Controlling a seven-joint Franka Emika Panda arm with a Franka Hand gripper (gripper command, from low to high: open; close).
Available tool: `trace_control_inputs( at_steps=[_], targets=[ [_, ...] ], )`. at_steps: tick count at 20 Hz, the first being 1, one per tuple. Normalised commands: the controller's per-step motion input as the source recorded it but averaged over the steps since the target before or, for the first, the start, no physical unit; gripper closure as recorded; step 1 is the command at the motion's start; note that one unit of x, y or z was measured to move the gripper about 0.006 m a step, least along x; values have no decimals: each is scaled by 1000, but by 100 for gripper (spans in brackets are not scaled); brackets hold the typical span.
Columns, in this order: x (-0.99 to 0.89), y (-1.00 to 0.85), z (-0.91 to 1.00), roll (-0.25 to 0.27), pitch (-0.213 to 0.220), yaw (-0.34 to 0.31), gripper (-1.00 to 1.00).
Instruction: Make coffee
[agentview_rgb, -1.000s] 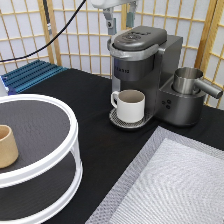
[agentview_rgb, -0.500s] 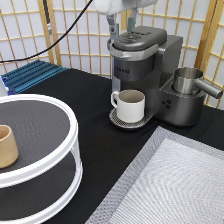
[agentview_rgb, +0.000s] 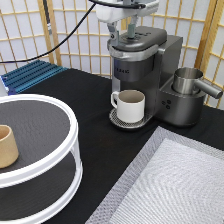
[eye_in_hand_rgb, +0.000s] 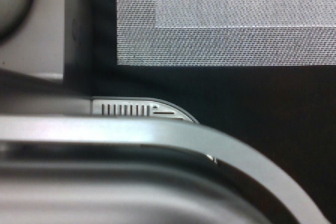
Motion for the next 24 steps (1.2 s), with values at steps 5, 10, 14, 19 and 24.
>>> trace_control_inputs(
  at_steps=[5, 10, 14, 19, 24],
  targets=[
    [-21, -78, 352, -4, 38, 13, -100],
    [-219, -867, 621, 133, -2, 2, -100],
    [-151, -973, 66, 156, 0, 2, -100],
    [-145, -1000, -130, 136, 0, 0, -100],
    [-86, -988, -99, 117, -1, 13, -100]
  ],
)
